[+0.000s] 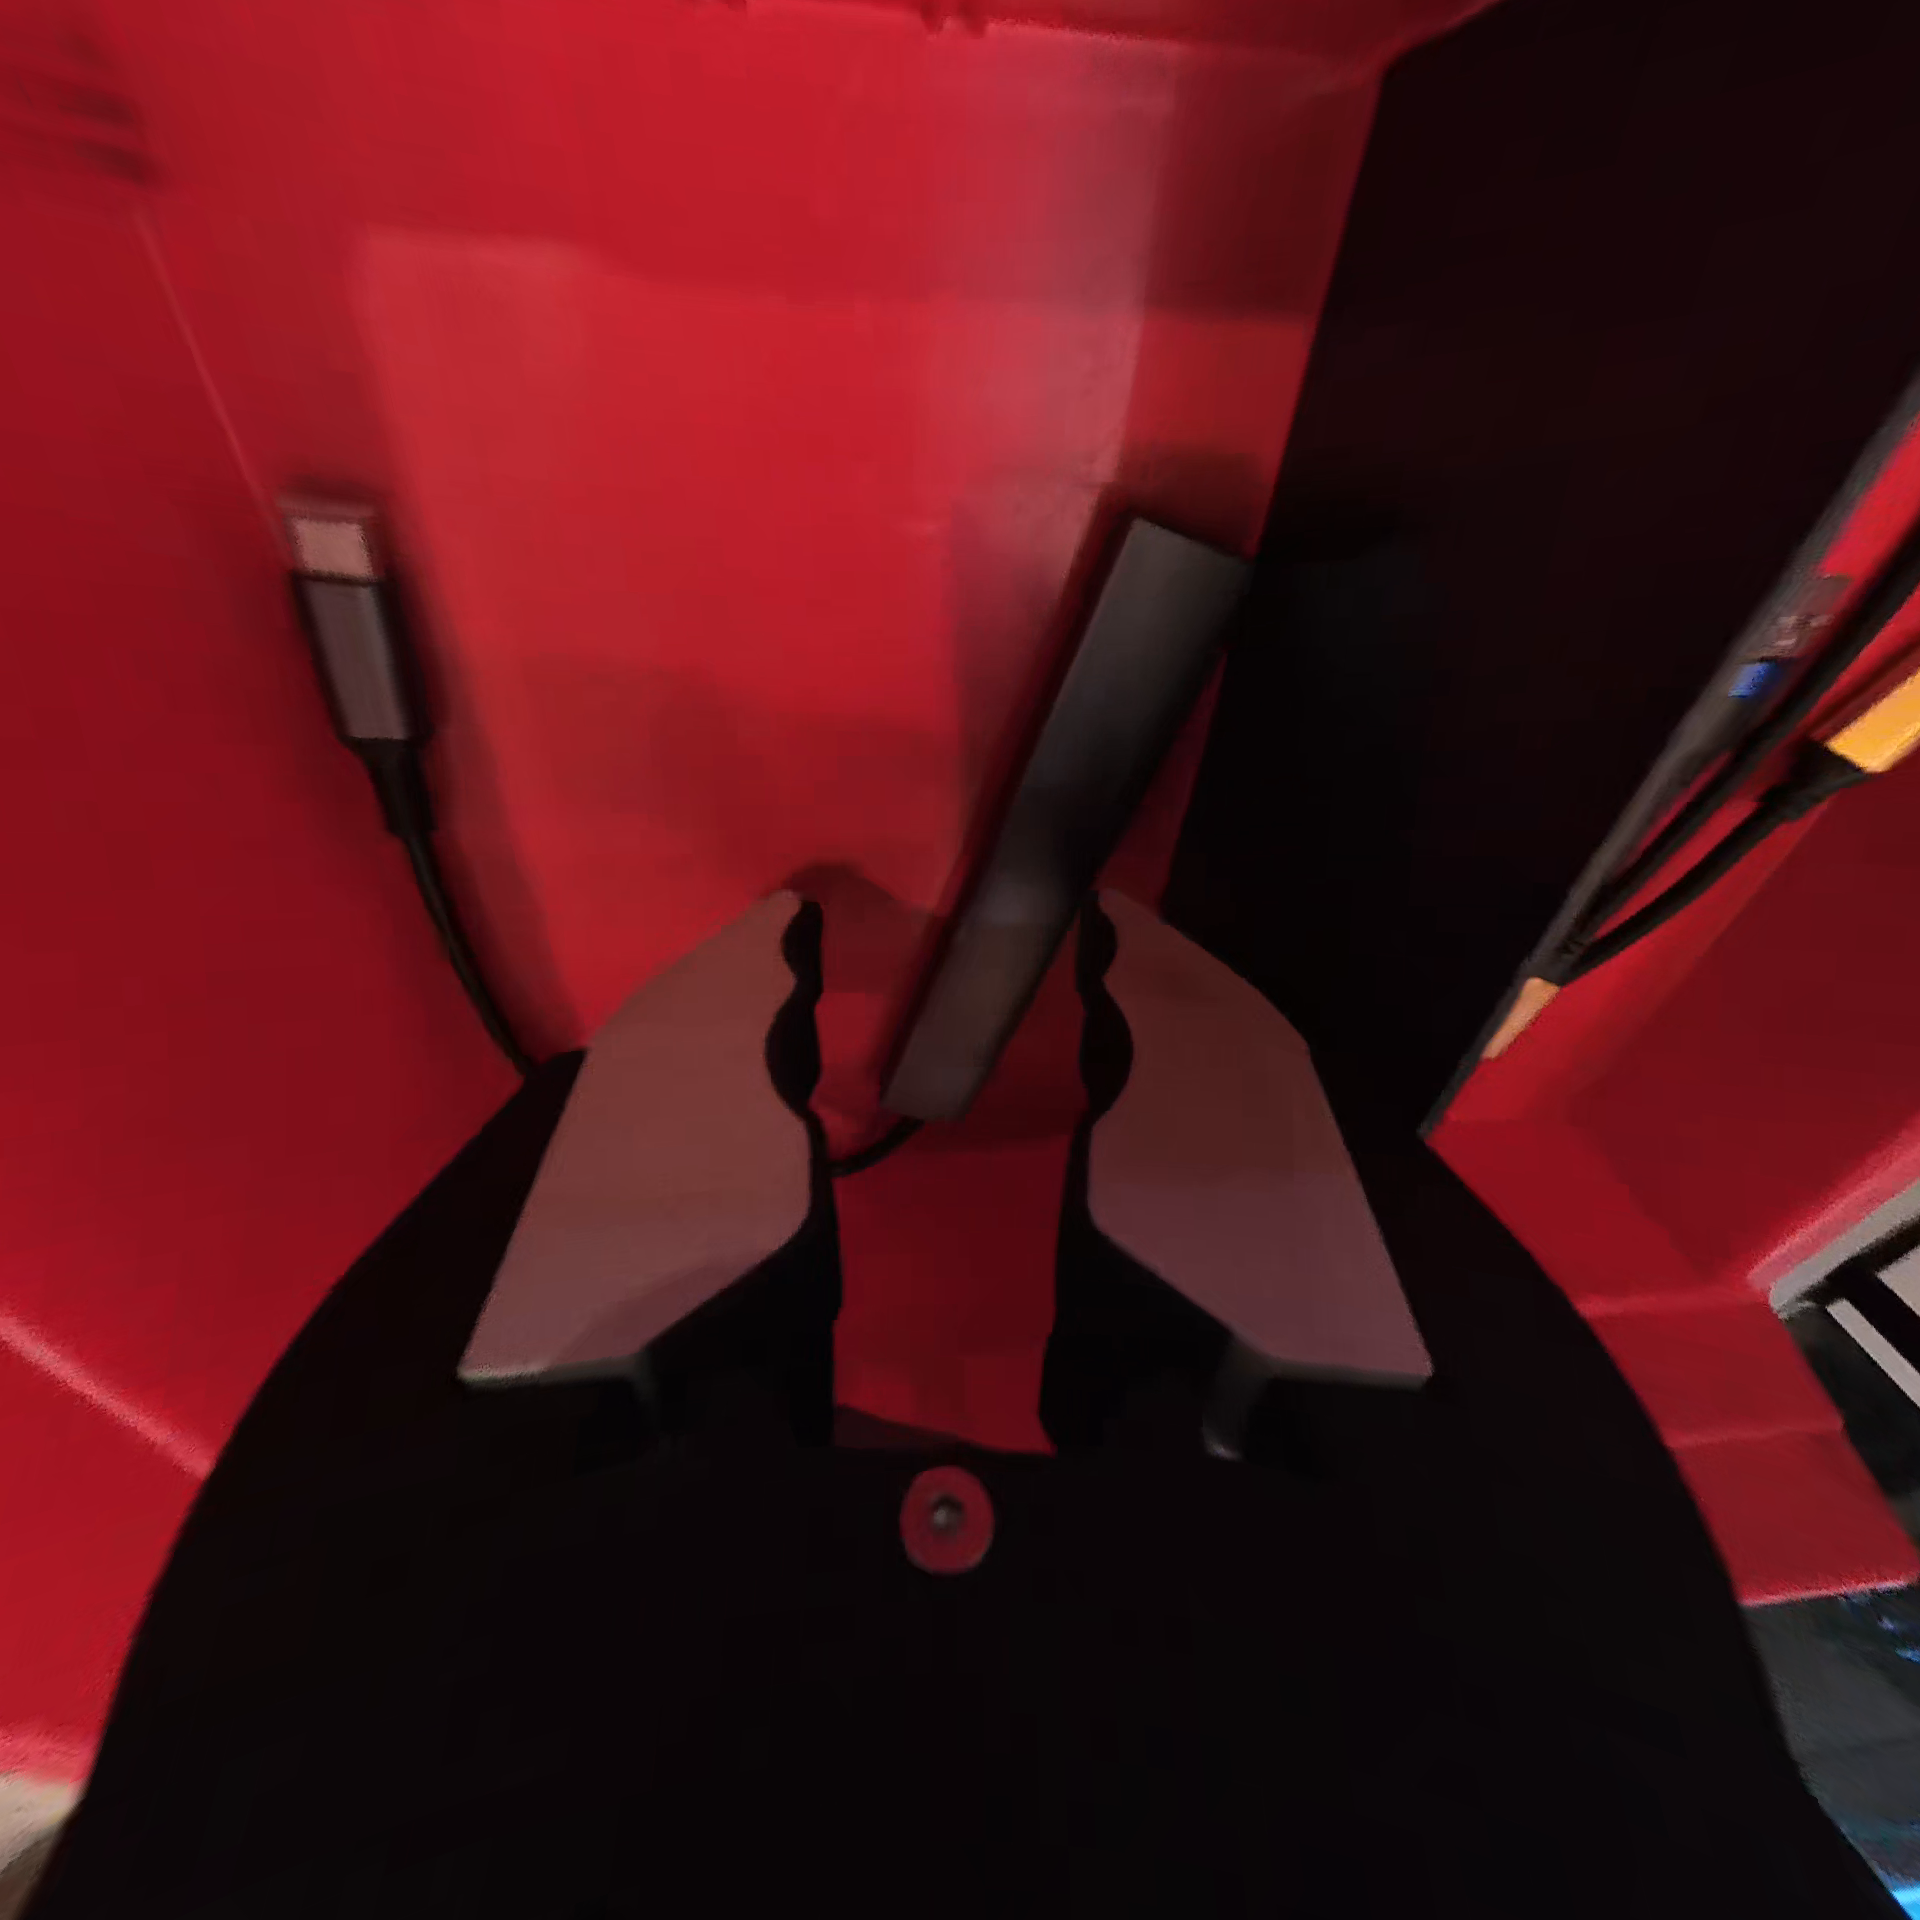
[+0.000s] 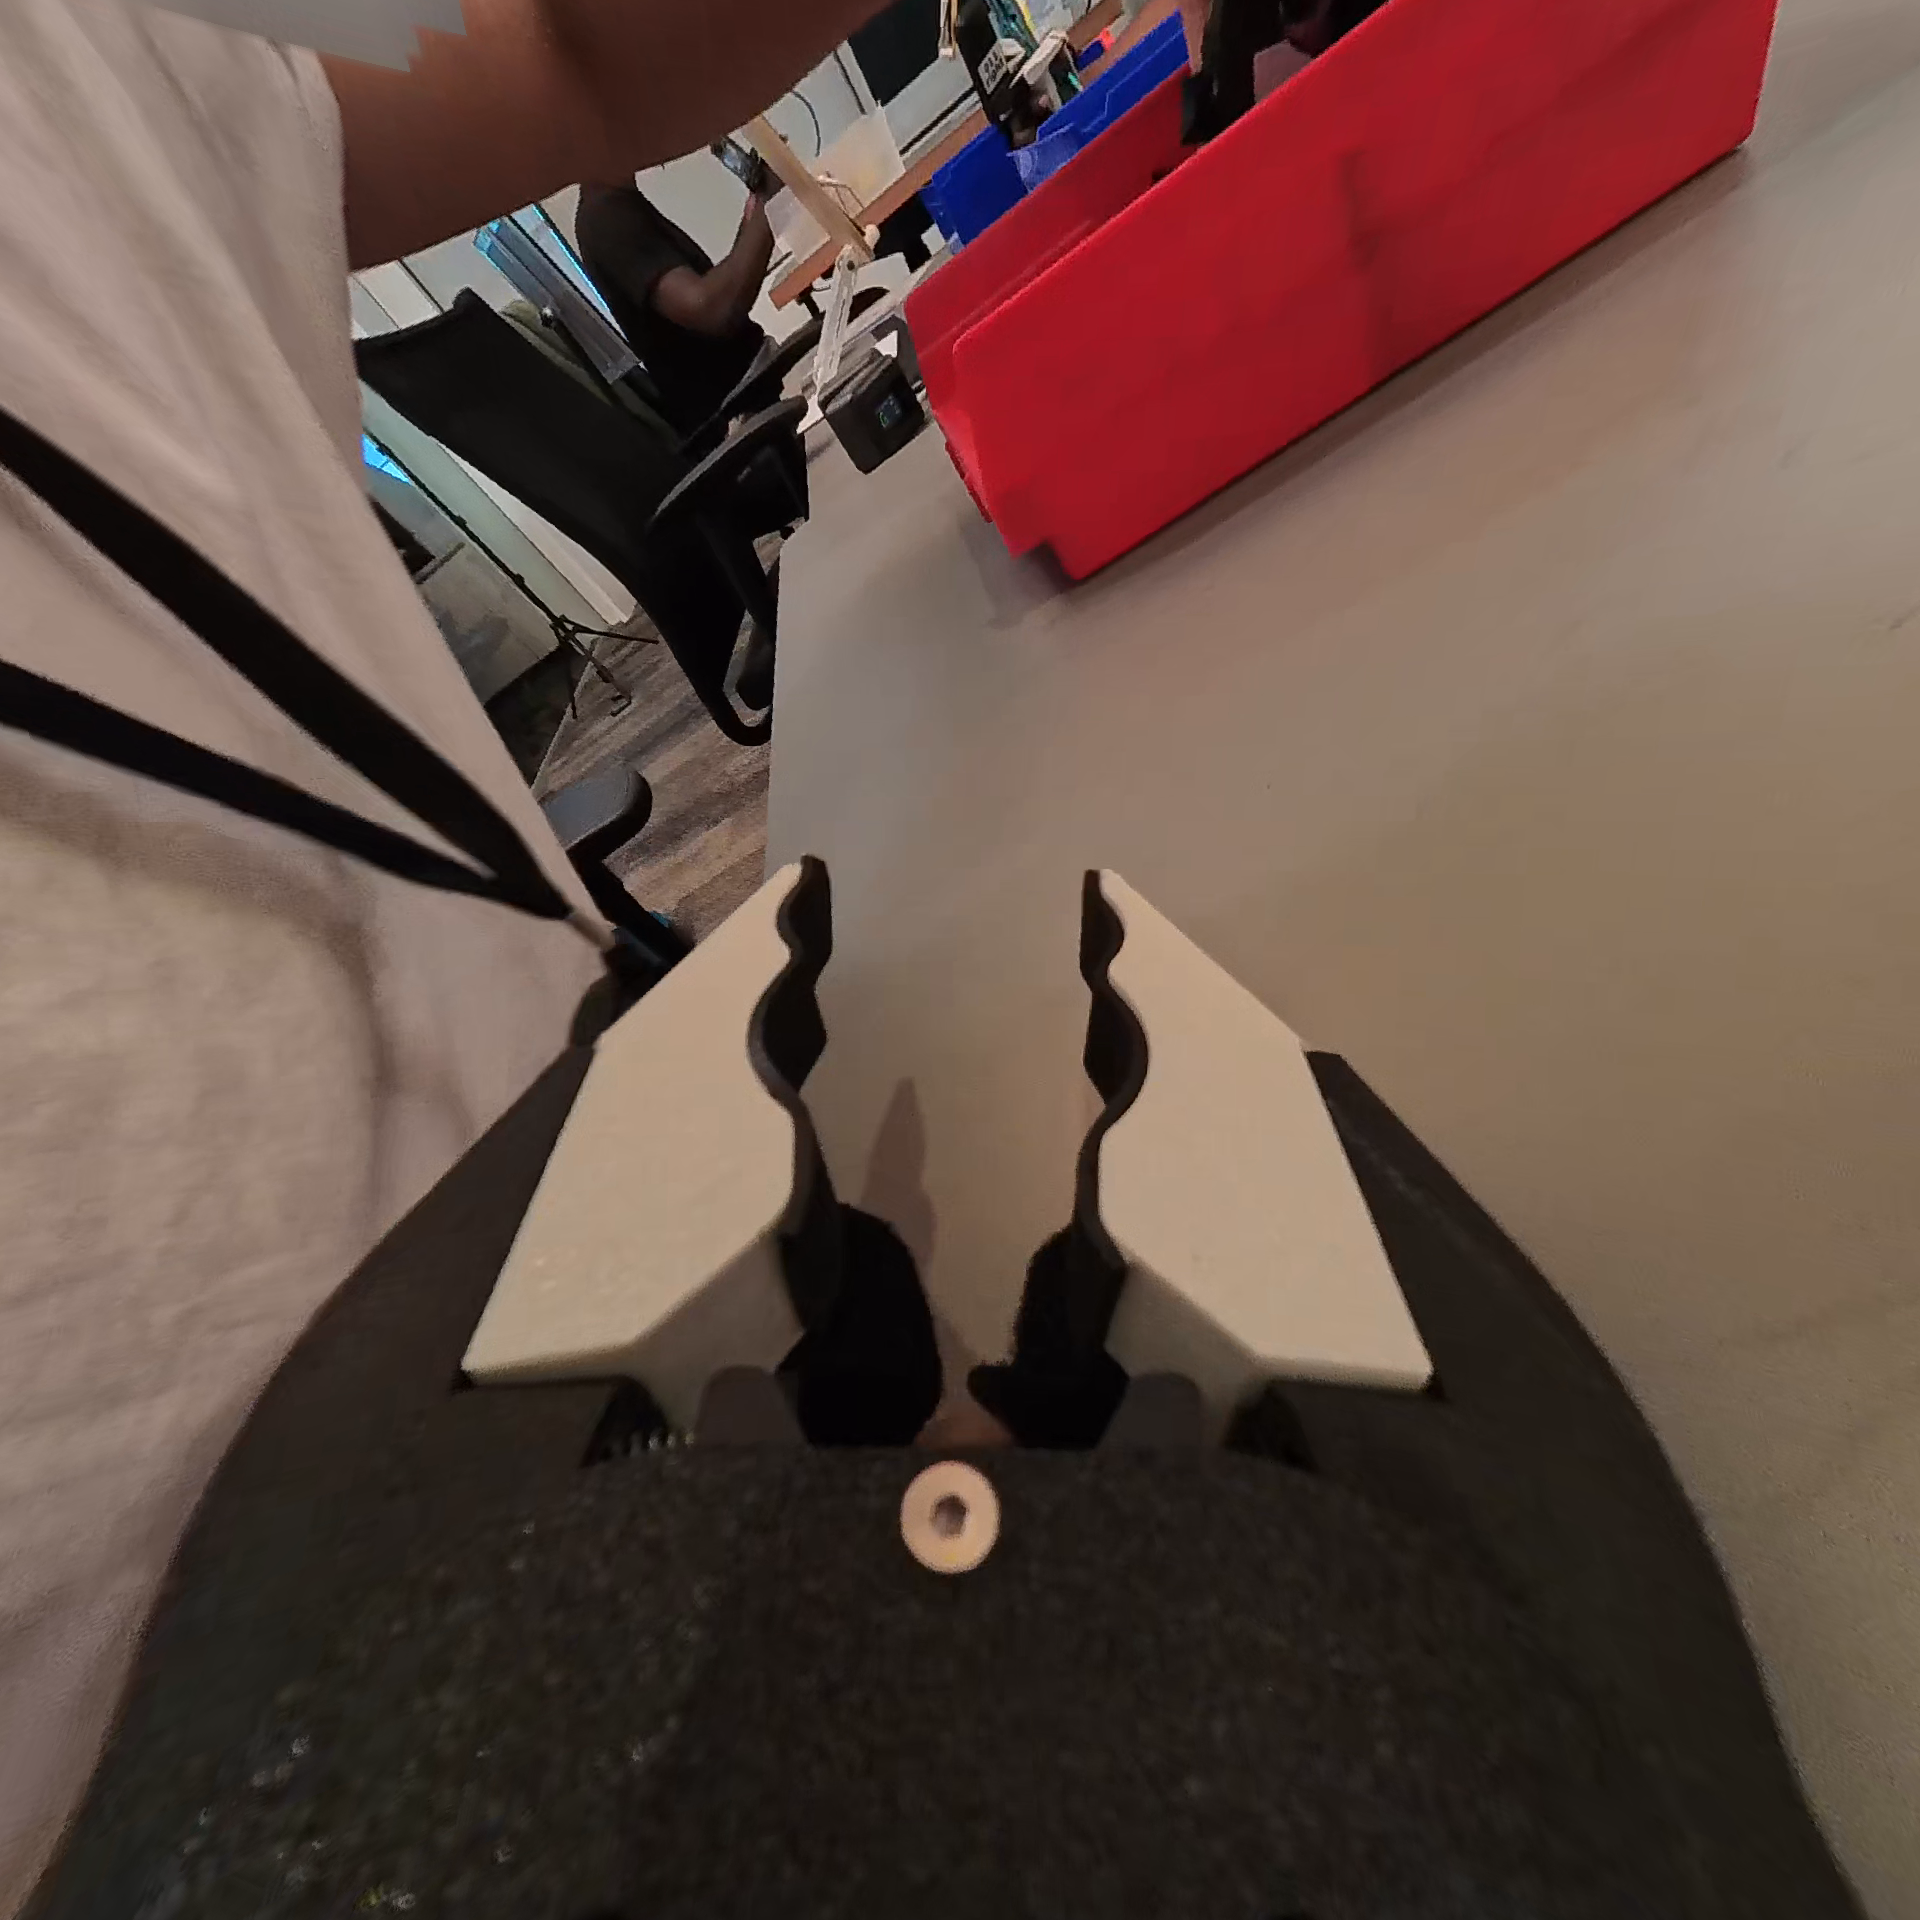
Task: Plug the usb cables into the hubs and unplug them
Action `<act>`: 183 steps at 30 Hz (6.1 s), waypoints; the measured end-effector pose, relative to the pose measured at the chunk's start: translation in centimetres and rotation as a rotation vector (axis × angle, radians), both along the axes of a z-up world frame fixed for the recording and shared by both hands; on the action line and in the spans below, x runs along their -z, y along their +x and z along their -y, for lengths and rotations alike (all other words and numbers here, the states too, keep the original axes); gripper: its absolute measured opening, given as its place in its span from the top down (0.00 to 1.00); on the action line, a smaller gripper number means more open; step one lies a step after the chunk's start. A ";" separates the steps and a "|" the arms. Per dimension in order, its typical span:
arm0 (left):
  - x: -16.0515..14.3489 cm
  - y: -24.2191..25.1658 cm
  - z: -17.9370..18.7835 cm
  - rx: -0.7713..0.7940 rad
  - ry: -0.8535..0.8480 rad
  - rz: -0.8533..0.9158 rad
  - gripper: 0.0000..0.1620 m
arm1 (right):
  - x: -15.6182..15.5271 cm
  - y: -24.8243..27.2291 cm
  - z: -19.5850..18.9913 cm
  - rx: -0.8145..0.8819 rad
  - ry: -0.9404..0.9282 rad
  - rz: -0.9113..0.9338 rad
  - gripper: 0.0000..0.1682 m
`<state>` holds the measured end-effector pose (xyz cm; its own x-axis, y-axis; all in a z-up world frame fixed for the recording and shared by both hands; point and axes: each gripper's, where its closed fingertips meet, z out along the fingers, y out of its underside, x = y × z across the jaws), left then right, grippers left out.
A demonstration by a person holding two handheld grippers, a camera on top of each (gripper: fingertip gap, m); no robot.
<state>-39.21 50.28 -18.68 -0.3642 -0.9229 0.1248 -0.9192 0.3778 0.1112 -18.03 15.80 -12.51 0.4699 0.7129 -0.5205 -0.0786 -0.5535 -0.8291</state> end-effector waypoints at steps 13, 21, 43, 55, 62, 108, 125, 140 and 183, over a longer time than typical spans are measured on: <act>0.3 0.4 0.1 0.121 0.000 0.030 0.86 | -0.1 0.0 0.5 -0.029 -0.013 -0.018 0.73; -3.8 3.7 -1.6 0.108 0.387 0.349 0.87 | -0.1 1.8 -3.8 0.159 0.019 0.117 0.73; -17.4 19.0 26.7 -0.086 0.036 1.179 0.87 | -12.2 -0.7 -6.0 0.195 0.685 0.516 0.73; -11.8 15.9 31.9 0.244 -0.565 0.166 0.87 | -7.1 -1.9 -1.0 -0.124 0.913 0.829 0.79; -11.7 17.6 32.0 0.288 -0.585 0.029 0.87 | -5.6 -2.8 -2.3 -0.172 0.989 0.914 0.85; -6.4 0.4 26.3 -1.089 0.266 1.346 0.83 | -6.0 -0.8 -22.3 0.426 1.020 0.434 0.95; -3.3 -7.1 9.4 -0.351 0.397 0.111 0.80 | -5.6 -0.9 -22.4 0.398 1.010 0.462 0.95; 0.7 -6.5 10.9 -0.196 0.169 0.014 0.89 | -5.4 -0.8 -22.6 0.390 0.983 0.449 0.95; -6.7 14.9 30.8 -1.405 -0.559 1.094 0.97 | -6.0 -0.5 -22.5 0.428 1.019 0.451 0.95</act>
<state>-24.31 19.52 -11.96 0.4129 -0.5212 0.7469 -0.1202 -0.8441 -0.5226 -18.52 38.27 -6.56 0.7654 0.4431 0.4667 0.3144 0.3753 -0.8719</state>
